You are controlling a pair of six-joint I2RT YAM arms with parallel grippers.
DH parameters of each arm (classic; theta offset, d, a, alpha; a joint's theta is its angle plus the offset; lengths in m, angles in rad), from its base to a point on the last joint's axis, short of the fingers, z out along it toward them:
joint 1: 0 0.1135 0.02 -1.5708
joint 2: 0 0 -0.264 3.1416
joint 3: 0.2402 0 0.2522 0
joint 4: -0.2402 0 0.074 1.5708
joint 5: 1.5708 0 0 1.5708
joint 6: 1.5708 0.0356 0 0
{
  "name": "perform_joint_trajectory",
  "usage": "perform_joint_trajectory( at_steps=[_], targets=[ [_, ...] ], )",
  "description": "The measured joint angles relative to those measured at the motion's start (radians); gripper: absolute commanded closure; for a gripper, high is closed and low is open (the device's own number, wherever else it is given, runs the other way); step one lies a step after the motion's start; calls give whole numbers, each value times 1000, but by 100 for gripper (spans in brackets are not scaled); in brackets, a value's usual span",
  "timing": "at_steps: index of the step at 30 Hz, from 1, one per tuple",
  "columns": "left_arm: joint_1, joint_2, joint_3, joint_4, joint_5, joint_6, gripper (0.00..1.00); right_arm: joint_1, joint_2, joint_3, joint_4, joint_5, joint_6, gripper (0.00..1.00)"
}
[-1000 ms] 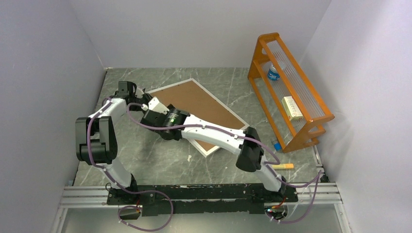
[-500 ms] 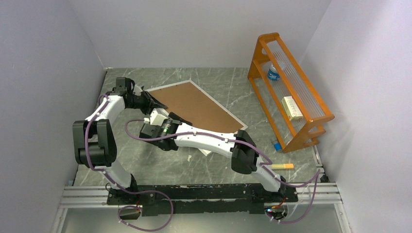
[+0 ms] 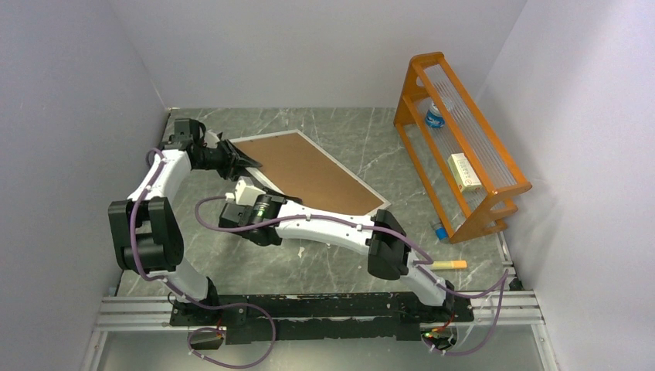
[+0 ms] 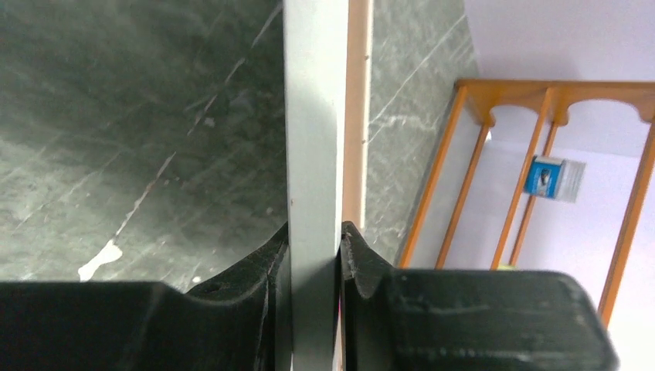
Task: Put the photo into the frame
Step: Turn over the photo frame at the center of the board.
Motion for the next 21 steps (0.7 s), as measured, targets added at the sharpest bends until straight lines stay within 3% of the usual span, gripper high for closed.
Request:
perform_joint_trajectory(
  at_steps=[3, 7, 14, 21],
  targets=[
    [-2, 8, 172, -111, -29, 79, 22, -13, -38, 41, 37, -18, -43, 100],
    [18, -23, 335, -154, -99, 162, 8, -24, -122, 80, 71, -92, -94, 100],
    [121, -106, 481, -220, -222, 254, 6, -27, -262, 81, 130, -255, -116, 100],
    [156, -124, 564, -274, -317, 305, 6, -63, -271, 94, 146, -366, -102, 100]
  ],
)
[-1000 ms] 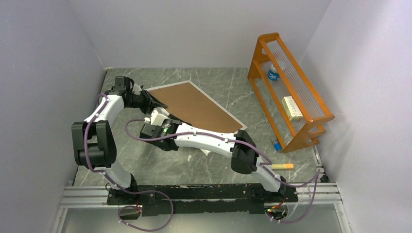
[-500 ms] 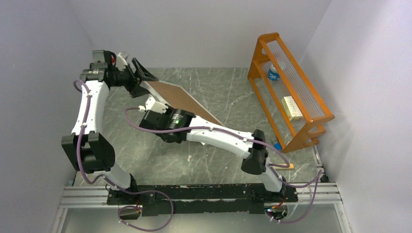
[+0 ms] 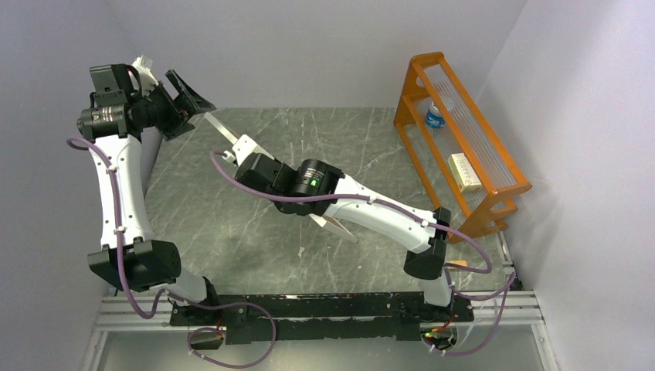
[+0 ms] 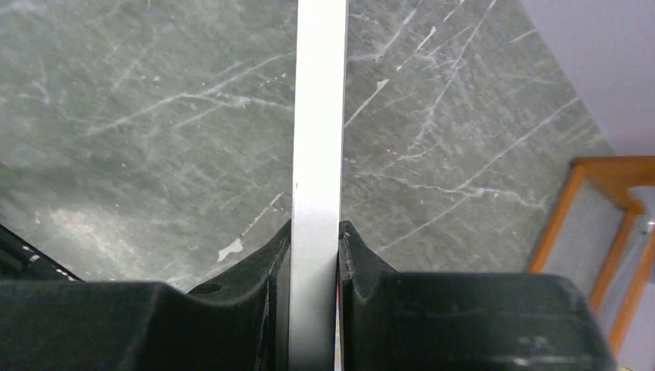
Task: Put the photo into the frame
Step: Turn over the photo frame at the center of the board.
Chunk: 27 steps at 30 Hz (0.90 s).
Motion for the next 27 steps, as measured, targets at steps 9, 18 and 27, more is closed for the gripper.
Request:
perform_joint_trajectory(
  at_steps=[9, 18, 27],
  targets=[
    [8, -74, -120, 34, -24, -7, 6, -179, -5, 66, 44, -182, 188, 100],
    [8, -76, -268, 99, -16, -17, 6, -431, -212, -302, 263, -422, 446, 97],
    [9, 23, -555, 227, -12, -11, 6, -660, -450, -837, 645, -690, 618, 86]
  ],
)
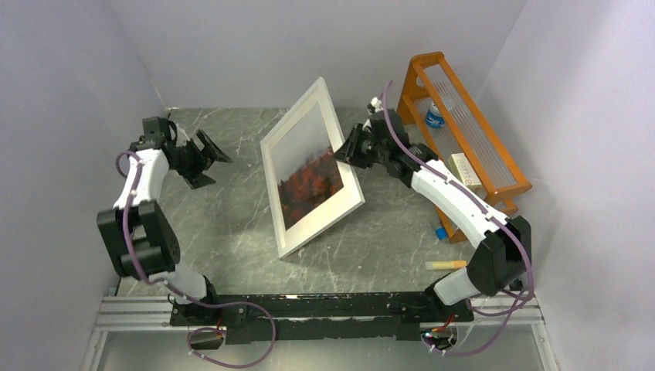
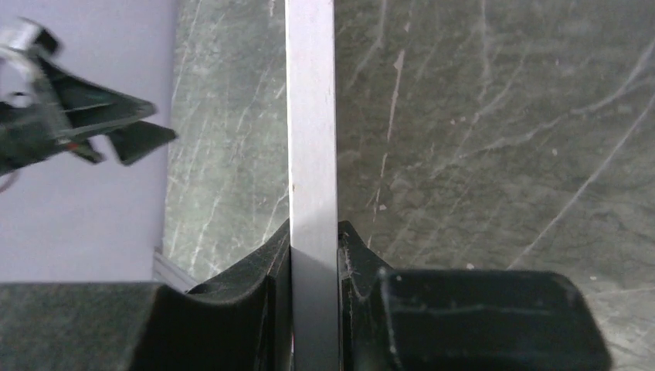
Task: Put the photo into the frame
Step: Turn over the photo frame at the center of the board, then reset both arms
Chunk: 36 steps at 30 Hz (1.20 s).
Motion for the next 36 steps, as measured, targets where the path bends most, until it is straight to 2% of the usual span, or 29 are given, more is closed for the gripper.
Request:
perform_joint_trajectory(
  at_steps=[3, 9, 13, 19, 22, 28, 36],
  targets=[
    [4, 128, -72, 69, 6, -1, 6, -75, -69, -204, 156, -96, 60, 79],
    [19, 348, -142, 208, 106, -32, 6, -159, -87, -462, 372, -223, 126, 53],
    [25, 424, -138, 296, 198, -75, 6, -163, -19, -525, 433, -272, 134, 38],
    [27, 457, -102, 328, 222, -83, 6, -179, 110, -537, 517, -318, 122, 25],
    [26, 462, -90, 328, 209, -80, 6, -186, 175, -510, 486, -304, 92, 21],
    [26, 451, -71, 310, 147, -57, 6, -188, 270, -356, 286, -127, -10, 18],
    [21, 283, -73, 259, 0, 23, 6, -188, 254, -171, 61, 135, -139, 18]
  ],
)
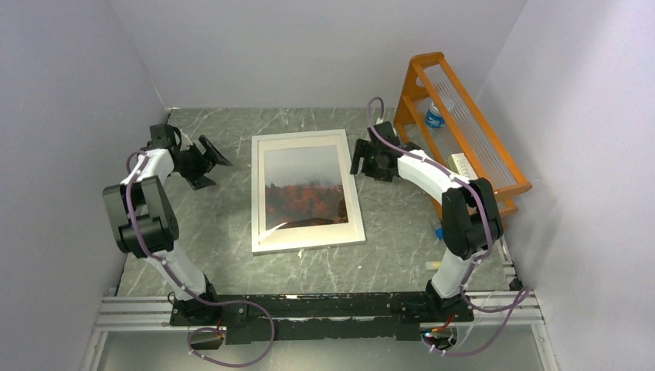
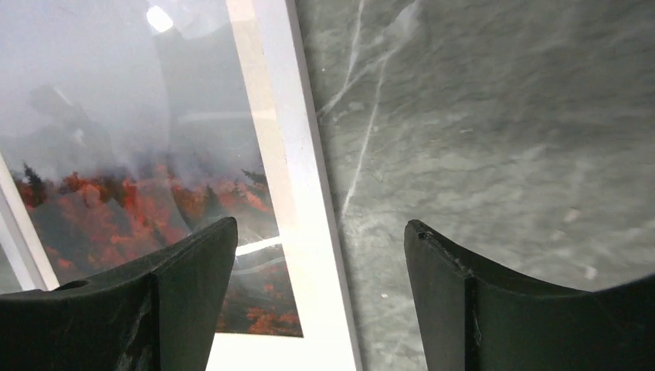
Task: Put the photo into the frame
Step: Reset both arms
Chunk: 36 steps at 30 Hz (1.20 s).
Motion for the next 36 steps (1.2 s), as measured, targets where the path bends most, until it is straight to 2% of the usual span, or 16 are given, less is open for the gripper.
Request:
perform_joint_trajectory(
  at_steps=[4, 11, 16, 23, 27, 36],
  targets=[
    [-33, -178, -2, -34, -101, 39, 6, 0, -100, 40, -74, 83, -43, 9],
    [-62, -546, 23, -128, -196, 107, 6, 1, -436, 63, -185, 307, -37, 7],
    [-61, -715, 126, -221, -244, 133, 6, 1, -700, 87, -323, 464, 13, 1],
    [-61, -945, 166, -355, -295, 133, 6, 1, -1000, 99, -507, 581, 63, 1],
    [-73, -1005, 248, -460, -378, 130, 6, -1, -1063, 130, -623, 610, 114, 1],
    [-130, -1054, 324, -556, -497, 128, 6, -1, -1051, 139, -767, 530, 169, 1]
  ],
)
